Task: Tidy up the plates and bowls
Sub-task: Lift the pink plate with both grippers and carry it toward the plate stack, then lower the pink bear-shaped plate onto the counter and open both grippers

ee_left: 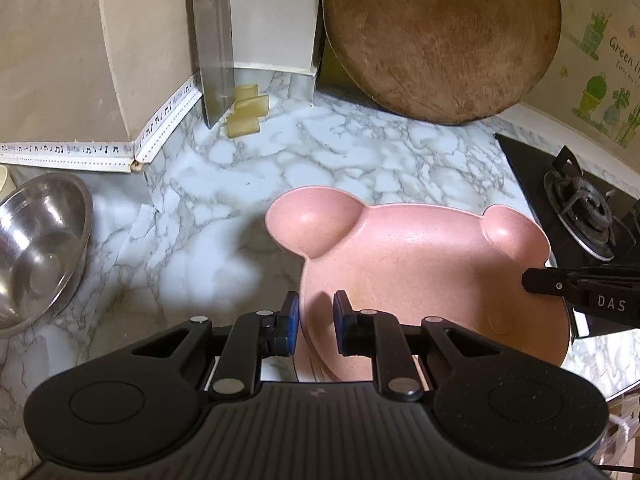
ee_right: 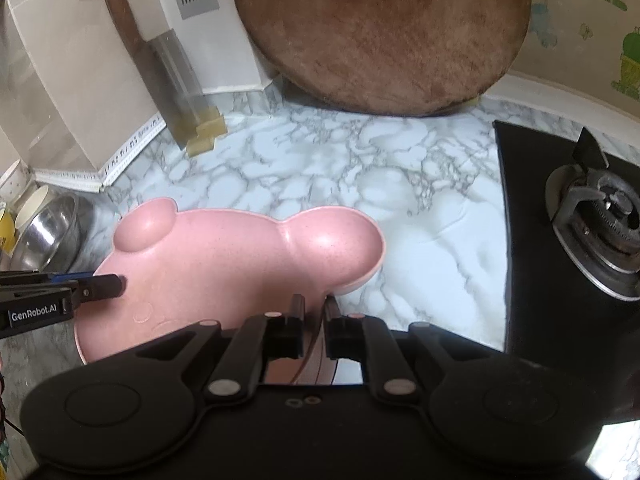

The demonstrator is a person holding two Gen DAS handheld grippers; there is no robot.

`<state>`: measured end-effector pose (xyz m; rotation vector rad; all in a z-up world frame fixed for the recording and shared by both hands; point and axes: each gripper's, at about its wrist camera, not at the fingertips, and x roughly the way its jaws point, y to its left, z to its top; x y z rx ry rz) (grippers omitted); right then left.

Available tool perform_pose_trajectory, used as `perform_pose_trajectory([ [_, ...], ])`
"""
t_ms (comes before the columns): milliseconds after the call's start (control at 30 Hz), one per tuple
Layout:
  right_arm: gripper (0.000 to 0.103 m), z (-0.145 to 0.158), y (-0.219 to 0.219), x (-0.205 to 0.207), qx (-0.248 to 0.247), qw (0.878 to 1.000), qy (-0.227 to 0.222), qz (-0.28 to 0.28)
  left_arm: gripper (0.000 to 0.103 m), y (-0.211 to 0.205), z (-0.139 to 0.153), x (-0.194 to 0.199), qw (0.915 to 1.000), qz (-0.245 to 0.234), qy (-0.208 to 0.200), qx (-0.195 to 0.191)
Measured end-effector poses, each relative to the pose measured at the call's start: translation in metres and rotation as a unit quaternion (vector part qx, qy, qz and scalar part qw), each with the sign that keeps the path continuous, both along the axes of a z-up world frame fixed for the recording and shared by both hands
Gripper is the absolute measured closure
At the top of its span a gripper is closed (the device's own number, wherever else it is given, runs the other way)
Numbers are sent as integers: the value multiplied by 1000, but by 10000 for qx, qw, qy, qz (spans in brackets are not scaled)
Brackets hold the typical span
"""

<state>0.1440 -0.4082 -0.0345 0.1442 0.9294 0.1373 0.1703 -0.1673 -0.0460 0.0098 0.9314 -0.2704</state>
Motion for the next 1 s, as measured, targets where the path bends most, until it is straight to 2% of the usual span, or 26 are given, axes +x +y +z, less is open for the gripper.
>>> perform_pose_trajectory([
  [333, 93, -13, 3, -3, -61, 9999, 0, 97, 86, -1, -10, -13, 9999, -46, -66, 131],
  [1000, 92, -26, 11, 1, -351, 9990, -23, 262, 86, -2, -23, -17, 9997, -97, 130, 193],
])
